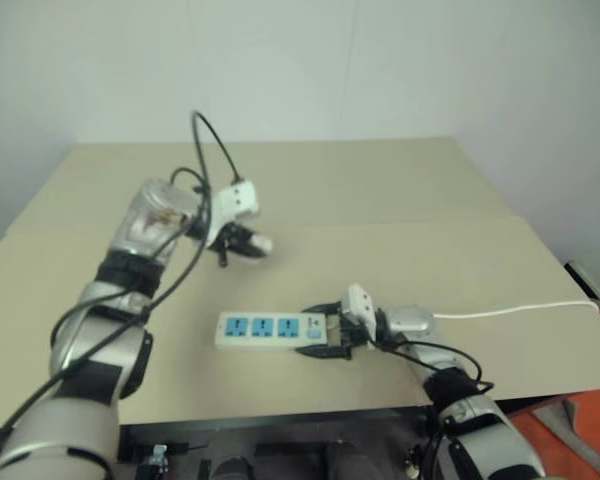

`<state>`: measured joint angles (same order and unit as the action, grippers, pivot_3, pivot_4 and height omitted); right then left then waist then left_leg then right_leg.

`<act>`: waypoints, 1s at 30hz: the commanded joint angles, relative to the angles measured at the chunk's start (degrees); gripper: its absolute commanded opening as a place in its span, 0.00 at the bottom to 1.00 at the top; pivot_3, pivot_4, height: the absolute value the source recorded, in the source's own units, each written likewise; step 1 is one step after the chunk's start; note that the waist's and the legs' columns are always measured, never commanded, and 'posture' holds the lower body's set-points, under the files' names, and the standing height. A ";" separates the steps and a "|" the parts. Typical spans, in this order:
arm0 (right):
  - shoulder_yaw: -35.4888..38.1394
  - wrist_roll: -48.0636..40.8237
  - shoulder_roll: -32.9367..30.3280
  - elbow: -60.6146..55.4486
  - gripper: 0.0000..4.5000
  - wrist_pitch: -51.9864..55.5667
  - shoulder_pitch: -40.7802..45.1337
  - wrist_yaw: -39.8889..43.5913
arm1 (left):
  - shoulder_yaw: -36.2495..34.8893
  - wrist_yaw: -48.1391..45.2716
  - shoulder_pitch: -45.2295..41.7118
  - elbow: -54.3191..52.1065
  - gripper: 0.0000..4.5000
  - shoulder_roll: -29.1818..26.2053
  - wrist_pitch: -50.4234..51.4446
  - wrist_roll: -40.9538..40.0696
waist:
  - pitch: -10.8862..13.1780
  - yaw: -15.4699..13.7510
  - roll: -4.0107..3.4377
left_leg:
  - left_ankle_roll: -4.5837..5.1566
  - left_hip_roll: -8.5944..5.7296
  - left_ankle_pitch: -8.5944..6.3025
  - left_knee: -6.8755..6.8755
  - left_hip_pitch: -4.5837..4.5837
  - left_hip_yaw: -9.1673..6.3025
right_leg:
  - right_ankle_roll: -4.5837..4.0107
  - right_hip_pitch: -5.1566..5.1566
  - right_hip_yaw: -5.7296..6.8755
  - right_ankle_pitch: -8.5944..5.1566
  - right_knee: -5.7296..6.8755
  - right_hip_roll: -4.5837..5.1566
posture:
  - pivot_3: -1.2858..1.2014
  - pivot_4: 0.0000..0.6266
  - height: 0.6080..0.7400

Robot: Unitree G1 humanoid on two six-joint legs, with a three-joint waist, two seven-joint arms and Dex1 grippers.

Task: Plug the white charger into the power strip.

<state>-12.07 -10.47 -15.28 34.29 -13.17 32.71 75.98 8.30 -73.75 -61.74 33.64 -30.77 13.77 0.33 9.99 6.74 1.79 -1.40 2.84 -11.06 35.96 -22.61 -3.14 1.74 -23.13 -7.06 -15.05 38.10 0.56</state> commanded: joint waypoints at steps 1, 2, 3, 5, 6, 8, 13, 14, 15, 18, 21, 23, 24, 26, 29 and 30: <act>-2.52 2.18 0.62 0.90 0.76 -0.53 -1.20 0.38 | -7.38 2.60 1.50 -7.85 0.23 1.76 3.52 -9.10 | -0.01 0.02 -0.01 | 0.00 -0.01 0.00 0.00 0.04 0.00 | 0.00 0.03 -0.01 0.00 0.01 0.00 | 0.52 0.24 1.00; -2.53 2.18 0.62 0.83 0.76 -0.57 -1.30 0.40 | -8.52 1.10 1.71 -9.67 0.23 1.94 9.03 -12.59 | -0.01 0.08 0.00 | 0.00 -0.01 0.00 0.01 0.08 0.00 | 0.00 0.08 0.00 0.00 0.02 0.00 | 0.52 0.24 1.00; -2.57 2.18 0.63 0.77 0.76 -0.54 -1.34 0.43 | -9.72 0.94 2.89 -12.04 0.23 2.49 12.08 -15.54 | -0.01 0.17 -0.01 | 0.00 -0.02 0.00 0.02 0.10 0.00 | 0.02 0.08 0.00 -0.01 0.04 -0.01 | 0.52 0.24 1.00; -2.72 2.21 0.52 0.59 0.76 -0.39 -1.44 0.60 | -10.81 0.97 6.48 -17.09 0.23 3.26 14.82 -19.47 | -0.04 0.37 -0.05 | 0.00 -0.03 0.00 0.02 0.15 0.01 | 0.17 0.13 -0.01 -0.09 0.05 -0.01 | 0.52 0.24 1.00; -2.81 2.28 0.49 0.64 0.76 -0.37 -1.39 0.67 | -11.23 1.58 8.94 -19.75 0.23 3.92 14.28 -20.68 | -0.07 0.41 -0.10 | 0.00 -0.03 0.00 0.01 0.21 0.00 | 0.19 0.20 -0.01 -0.10 0.02 -0.01 | 0.52 0.24 1.00; -2.91 2.40 0.52 0.99 0.76 -0.39 -1.11 0.62 | -13.96 0.20 16.43 -24.21 0.23 6.81 8.74 -25.28 | -0.13 0.47 -0.21 | 0.00 -0.02 0.00 -0.02 0.41 0.01 | 0.17 0.43 -0.02 -0.09 -0.04 -0.01 | 0.52 0.24 1.00; -3.39 2.41 0.32 1.08 0.76 0.67 -0.83 1.27 | -10.88 -9.80 26.00 -26.81 0.23 4.92 1.18 -27.17 | -0.12 0.34 -0.20 | -0.03 -0.01 0.01 0.02 0.61 0.00 | 0.11 0.62 0.00 -0.05 -0.02 -0.03 | 0.52 0.24 1.00; -3.46 2.43 0.39 1.12 0.76 0.74 -0.76 1.30 | -9.50 -11.93 27.21 -26.66 0.23 4.22 -0.62 -26.61 | -0.12 0.30 -0.20 | -0.05 -0.01 0.03 0.03 0.62 -0.02 | 0.24 0.64 0.00 -0.12 -0.03 -0.04 | 0.52 0.24 1.00; -3.45 2.40 0.39 1.07 0.76 0.74 -0.80 1.33 | -8.72 -12.81 27.92 -26.64 0.23 3.94 -1.95 -26.40 | -0.12 0.27 -0.20 | -0.07 -0.02 0.04 0.03 0.67 -0.01 | 0.26 0.69 0.00 -0.12 -0.04 -0.04 | 0.52 0.24 1.00; -3.51 2.37 0.70 1.09 0.76 1.01 -0.67 1.04 | -6.53 -14.49 29.69 -26.35 0.23 3.45 -4.53 -25.87 | -0.13 0.29 -0.20 | -0.09 -0.04 0.05 0.06 0.90 0.05 | 0.29 0.96 -0.05 -0.12 -0.12 -0.01 | 0.52 0.24 1.00; -3.60 2.44 0.99 1.06 0.76 1.03 -0.75 0.84 | -5.42 -14.17 30.39 -26.19 0.23 3.87 -5.90 -25.82 | -0.13 0.42 -0.20 | -0.09 -0.02 0.05 0.05 0.89 0.06 | 0.29 0.94 -0.08 -0.12 -0.15 -0.03 | 0.52 0.24 1.00; -3.62 2.53 1.20 1.25 0.76 0.99 -0.70 0.65 | -5.08 -13.80 30.33 -25.78 0.23 4.07 -6.12 -25.86 | -0.13 0.43 -0.20 | -0.08 -0.01 0.04 0.03 0.88 0.03 | 0.29 0.91 -0.07 -0.13 -0.15 -0.06 | 0.52 0.24 1.00; -3.61 2.52 1.22 1.20 0.76 1.00 -0.73 0.63 | -4.86 -13.77 30.34 -25.67 0.23 4.10 -6.27 -25.83 | -0.13 0.45 -0.20 | -0.08 0.00 0.05 0.03 0.88 0.03 | 0.29 0.90 -0.07 -0.13 -0.15 -0.07 | 0.52 0.24 1.00; -3.57 2.49 1.22 1.11 0.76 1.01 -0.77 0.62 | -4.48 -13.58 30.60 -25.55 0.23 4.13 -6.57 -25.66 | -0.13 0.45 -0.20 | -0.08 0.00 0.04 0.03 0.88 0.04 | 0.29 0.90 -0.08 -0.13 -0.14 -0.07 | 0.52 0.24 1.00; -3.53 2.47 1.22 1.14 0.76 1.03 -0.76 0.61 | -3.73 -13.88 31.39 -25.60 0.23 3.75 -6.88 -25.24 | -0.13 0.45 -0.20 | -0.08 -0.01 0.04 0.03 0.88 0.04 | 0.29 0.90 -0.08 -0.13 -0.15 -0.07 | 0.52 0.24 1.00; -3.52 2.48 1.21 1.16 0.76 0.98 -0.76 0.61 | -3.45 -13.96 31.78 -25.50 0.23 3.66 -7.61 -24.86 | -0.13 0.46 -0.20 | -0.08 -0.01 0.04 0.03 0.88 0.04 | 0.29 0.90 -0.08 -0.13 -0.15 -0.07 | 0.52 0.24 1.00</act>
<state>-12.99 -10.15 -14.60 35.22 -12.76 32.54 75.93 4.54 -87.42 -30.39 9.03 -26.70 7.69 -24.68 9.86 7.20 1.59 -1.48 2.83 -11.01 35.98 -21.73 -3.10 2.04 -22.22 -7.15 -15.18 37.94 0.50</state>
